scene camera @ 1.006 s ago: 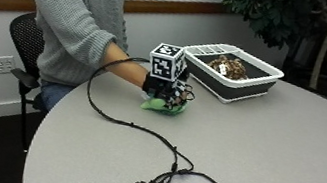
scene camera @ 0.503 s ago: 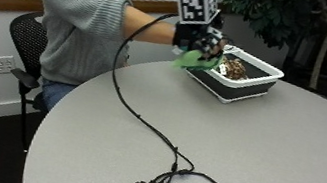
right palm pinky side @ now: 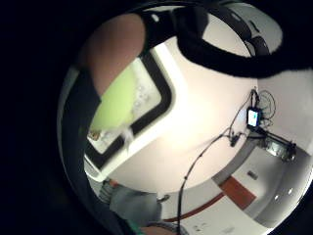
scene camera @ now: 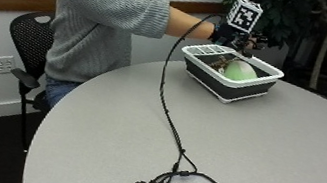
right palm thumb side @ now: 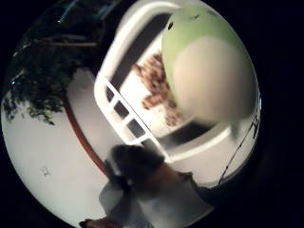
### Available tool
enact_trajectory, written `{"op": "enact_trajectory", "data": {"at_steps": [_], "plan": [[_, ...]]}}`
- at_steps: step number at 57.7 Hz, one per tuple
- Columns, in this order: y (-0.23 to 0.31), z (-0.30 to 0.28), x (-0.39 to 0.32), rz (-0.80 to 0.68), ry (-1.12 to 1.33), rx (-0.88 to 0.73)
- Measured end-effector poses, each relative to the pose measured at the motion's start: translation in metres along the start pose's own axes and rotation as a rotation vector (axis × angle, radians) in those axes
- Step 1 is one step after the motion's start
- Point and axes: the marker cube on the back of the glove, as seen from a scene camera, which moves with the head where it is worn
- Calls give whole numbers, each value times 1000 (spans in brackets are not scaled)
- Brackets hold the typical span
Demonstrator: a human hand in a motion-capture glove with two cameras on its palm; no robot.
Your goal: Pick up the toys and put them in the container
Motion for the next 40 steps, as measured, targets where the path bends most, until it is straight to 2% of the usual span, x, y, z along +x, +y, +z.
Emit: {"op": "enact_trajectory", "data": {"at_steps": [4,8,11,13,17,23,28,32,35,40], "plan": [[2,6,15,123,107,15],[10,4,10,20,5,23],[19,5,22,102,90,39],[30,5,25,80,90,49],[65,1,28,-92,-97,82],[134,3,84,-122,-184,151],[206,17,160,-72,-185,199],[243,27,199,63,-206,233],[265,35,212,117,-209,256],[300,56,204,87,-203,278]]}}
